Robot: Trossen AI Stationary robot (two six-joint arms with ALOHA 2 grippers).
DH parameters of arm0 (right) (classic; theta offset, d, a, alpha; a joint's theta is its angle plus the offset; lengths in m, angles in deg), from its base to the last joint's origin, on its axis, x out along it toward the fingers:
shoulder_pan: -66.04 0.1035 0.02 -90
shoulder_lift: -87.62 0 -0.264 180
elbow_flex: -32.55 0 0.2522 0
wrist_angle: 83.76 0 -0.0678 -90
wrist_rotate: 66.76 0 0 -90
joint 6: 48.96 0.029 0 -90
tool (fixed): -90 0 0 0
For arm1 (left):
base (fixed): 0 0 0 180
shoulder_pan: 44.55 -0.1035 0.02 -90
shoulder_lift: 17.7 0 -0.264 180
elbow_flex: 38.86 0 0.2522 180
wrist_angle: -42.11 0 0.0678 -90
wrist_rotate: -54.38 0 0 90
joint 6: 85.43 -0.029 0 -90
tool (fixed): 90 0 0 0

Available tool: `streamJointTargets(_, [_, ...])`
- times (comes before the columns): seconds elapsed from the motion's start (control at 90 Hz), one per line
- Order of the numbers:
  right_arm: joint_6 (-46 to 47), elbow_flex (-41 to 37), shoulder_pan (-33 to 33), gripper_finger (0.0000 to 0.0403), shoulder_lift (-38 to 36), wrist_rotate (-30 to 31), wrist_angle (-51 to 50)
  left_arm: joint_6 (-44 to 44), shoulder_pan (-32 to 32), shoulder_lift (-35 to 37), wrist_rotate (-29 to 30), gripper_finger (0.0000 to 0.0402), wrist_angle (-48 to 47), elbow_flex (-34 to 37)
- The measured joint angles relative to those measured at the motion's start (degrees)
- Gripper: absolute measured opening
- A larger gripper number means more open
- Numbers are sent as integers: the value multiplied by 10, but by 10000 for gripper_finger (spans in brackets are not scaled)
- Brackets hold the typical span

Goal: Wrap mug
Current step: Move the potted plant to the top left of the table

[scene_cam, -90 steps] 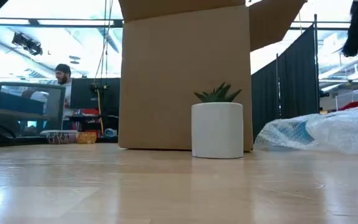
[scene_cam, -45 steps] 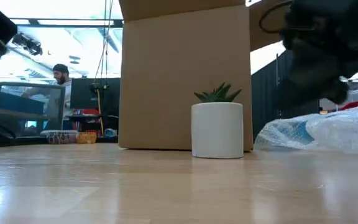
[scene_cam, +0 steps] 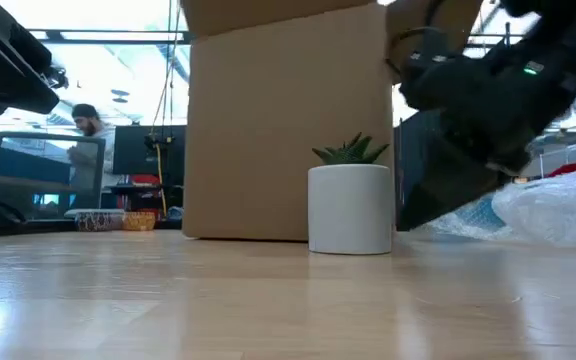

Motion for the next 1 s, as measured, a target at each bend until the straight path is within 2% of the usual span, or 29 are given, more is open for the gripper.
streamJointTargets(0.167, [58, 93, -3, 0, 29, 77, -159, 1, 0, 0, -2, 105, 1, 0])
streamJointTargets(0.3, [105, 107, -7, 0, 44, 82, -172, 2, 0, 0, -3, 105, 2, 0])
streamJointTargets(0.4, [77, 107, -20, 0, 66, 46, -104, 1, 0, 0, -3, 105, 2, 0])
streamJointTargets(0.567, [-170, 107, -38, 0, 111, -98, 168, -14, -5, -2, 16, 105, 4, 0])
streamJointTargets(0.656, [-226, 113, -38, 0, 123, -121, 224, -17, -11, -14, 54, 105, 5, 0])
streamJointTargets(0.778, [-186, 133, -37, 0, 113, -64, 90, -15, -26, -32, 43, 105, 13, 0])
streamJointTargets(0.9, [-82, 154, -29, 0, 96, 23, -82, -14, -34, -44, -8, 105, 25, 0])
streamJointTargets(1.0, [21, 156, -23, 0, 94, 67, -181, -15, -34, -44, -18, 105, 31, 0])
